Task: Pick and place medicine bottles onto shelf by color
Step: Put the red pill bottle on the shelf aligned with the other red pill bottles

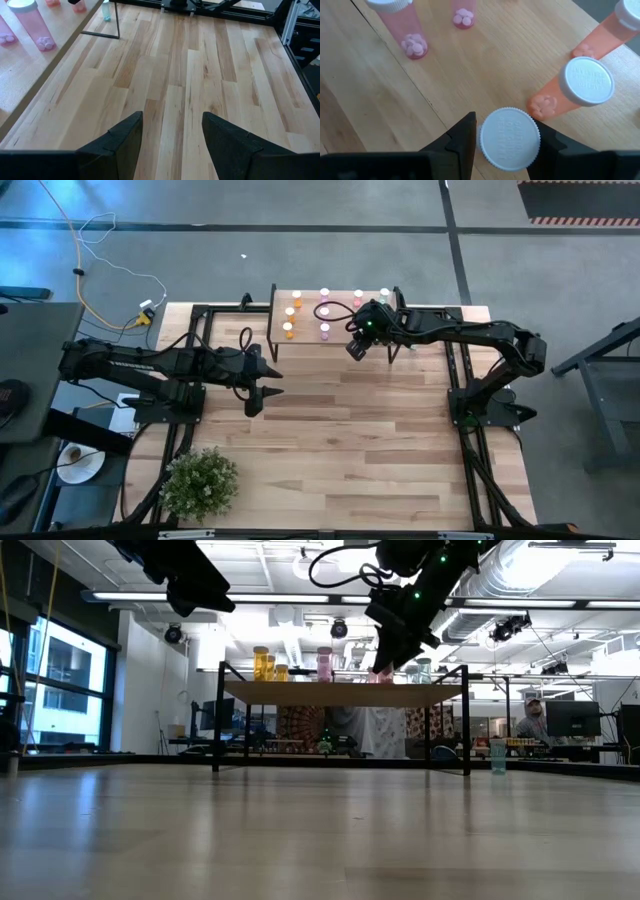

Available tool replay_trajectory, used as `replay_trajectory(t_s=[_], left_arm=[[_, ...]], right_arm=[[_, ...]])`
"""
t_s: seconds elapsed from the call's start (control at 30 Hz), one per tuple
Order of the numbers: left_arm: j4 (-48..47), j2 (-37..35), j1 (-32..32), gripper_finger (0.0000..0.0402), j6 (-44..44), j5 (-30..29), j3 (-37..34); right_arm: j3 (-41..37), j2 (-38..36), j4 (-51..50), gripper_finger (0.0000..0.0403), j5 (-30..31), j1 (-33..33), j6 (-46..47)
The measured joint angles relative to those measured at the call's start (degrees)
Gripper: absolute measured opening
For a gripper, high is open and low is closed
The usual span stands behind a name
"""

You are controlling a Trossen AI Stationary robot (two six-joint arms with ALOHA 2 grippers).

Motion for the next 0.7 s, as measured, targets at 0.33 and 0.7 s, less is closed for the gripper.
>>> replay_trajectory(t_s=[0.33, 0.7], left_arm=[[0.00, 0.00, 0.02, 0.0196, 0.02, 0.00, 0.00], [0.00, 0.00, 0.00, 0.0196, 0.02, 0.00, 0.00]], right_arm=[[0.00, -0.02, 0.02, 0.0129, -0.27, 0.00, -0.37], [0.02, -0.02, 0.50, 0.0160, 1.11, 0.01, 1.10]])
